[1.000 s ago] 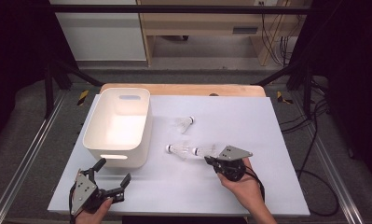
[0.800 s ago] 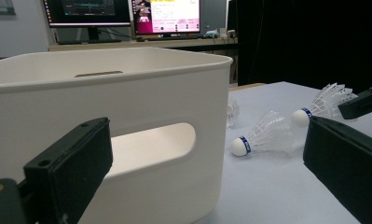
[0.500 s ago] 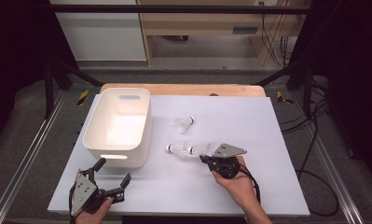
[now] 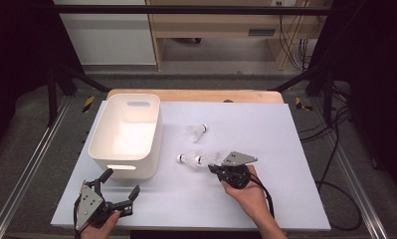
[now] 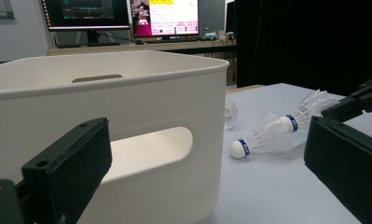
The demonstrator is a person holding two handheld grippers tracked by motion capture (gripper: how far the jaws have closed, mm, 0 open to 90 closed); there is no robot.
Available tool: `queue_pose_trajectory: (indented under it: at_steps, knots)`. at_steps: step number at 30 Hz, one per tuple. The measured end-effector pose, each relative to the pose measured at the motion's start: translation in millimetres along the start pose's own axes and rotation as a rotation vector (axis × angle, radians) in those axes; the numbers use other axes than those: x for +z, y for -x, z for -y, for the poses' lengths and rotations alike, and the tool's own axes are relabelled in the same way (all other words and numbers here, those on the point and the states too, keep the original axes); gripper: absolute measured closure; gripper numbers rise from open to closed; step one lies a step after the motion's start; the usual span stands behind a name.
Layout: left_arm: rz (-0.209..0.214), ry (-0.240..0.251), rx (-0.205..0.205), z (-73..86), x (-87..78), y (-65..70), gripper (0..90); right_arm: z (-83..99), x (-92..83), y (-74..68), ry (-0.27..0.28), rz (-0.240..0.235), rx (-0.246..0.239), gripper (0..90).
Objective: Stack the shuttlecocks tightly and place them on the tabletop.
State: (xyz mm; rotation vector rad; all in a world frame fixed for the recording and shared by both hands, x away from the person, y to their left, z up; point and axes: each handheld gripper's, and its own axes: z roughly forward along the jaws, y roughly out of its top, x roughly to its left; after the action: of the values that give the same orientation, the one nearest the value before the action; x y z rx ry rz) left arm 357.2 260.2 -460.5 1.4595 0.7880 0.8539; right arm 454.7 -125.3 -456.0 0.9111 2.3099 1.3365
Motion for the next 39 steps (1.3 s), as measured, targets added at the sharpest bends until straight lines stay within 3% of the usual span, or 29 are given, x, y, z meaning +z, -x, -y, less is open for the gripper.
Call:
queue_pose_trajectory:
  at_steps: [18, 39]
  knots:
    - [0.005, -0.002, -0.002, 0.4, 1.5, 1.0, 0.9, -0.5, 10.5, 0.7, -0.026, 0.01, 0.018, 90.0]
    - [0.012, -0.003, -0.003, 0.3, 2.2, 2.3, 0.9, -7.7, 45.9, -3.7, -0.048, -0.021, 0.022, 90.0]
